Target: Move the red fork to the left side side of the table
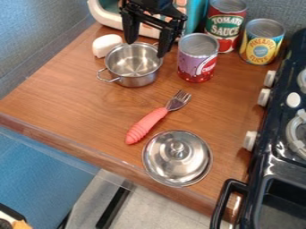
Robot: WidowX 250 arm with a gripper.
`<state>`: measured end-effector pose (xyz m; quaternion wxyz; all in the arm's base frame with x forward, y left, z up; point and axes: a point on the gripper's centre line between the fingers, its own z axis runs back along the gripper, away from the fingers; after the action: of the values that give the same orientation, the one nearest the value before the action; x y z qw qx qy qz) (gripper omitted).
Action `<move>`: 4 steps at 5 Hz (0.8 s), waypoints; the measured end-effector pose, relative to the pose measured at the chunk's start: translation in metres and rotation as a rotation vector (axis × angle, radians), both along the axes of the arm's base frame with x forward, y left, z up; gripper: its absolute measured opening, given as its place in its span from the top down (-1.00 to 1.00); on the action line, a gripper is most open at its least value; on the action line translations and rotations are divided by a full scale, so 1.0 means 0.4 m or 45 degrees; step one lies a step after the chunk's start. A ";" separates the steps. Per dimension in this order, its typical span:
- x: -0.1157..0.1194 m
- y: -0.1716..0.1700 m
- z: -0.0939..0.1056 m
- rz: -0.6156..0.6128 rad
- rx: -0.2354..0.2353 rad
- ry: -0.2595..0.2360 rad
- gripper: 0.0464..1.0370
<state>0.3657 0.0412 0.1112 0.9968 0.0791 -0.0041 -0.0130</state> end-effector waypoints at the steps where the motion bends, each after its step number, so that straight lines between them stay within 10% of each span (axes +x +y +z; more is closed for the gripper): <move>1: -0.006 -0.002 -0.034 -0.002 -0.002 0.043 -0.93; 2: -0.055 -0.051 -0.098 -0.107 0.029 0.082 -0.93; 4: -0.141 -0.107 -0.081 -0.258 0.053 -0.080 -0.93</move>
<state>0.3094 -0.0014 0.0788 0.9879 0.0995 -0.0429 -0.1112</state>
